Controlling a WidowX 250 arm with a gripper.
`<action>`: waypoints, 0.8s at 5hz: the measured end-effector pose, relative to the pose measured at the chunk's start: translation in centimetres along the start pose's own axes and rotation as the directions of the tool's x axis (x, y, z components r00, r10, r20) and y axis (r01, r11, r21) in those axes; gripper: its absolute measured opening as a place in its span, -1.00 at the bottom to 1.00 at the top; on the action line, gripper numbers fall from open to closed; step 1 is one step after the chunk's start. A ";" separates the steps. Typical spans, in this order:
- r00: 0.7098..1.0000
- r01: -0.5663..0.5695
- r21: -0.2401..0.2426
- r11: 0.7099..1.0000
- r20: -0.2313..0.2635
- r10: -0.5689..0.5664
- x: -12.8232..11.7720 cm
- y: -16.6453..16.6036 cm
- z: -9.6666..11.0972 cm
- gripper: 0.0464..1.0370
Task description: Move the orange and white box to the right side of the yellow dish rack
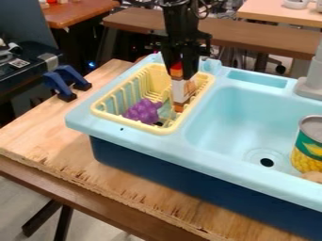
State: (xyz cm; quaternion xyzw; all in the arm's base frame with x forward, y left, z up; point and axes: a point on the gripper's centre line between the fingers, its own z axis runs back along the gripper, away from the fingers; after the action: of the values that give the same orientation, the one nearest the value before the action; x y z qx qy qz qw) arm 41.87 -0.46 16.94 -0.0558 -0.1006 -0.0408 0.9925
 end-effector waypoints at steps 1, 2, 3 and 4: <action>1.000 0.003 0.003 1.000 -0.010 -0.003 0.2 0.2 -0.2 -0.31; 1.000 0.011 0.003 1.000 -0.014 -0.011 0.3 0.2 -0.2 -0.16; 1.000 0.013 -0.034 0.999 0.015 -0.013 0.6 0.5 -0.5 0.48; 1.000 -0.003 -0.064 0.998 0.015 0.004 0.2 0.9 -0.9 0.94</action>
State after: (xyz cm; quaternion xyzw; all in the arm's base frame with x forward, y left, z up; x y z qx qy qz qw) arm 42.31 0.28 15.97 -0.0879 -0.1067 -0.0417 0.9895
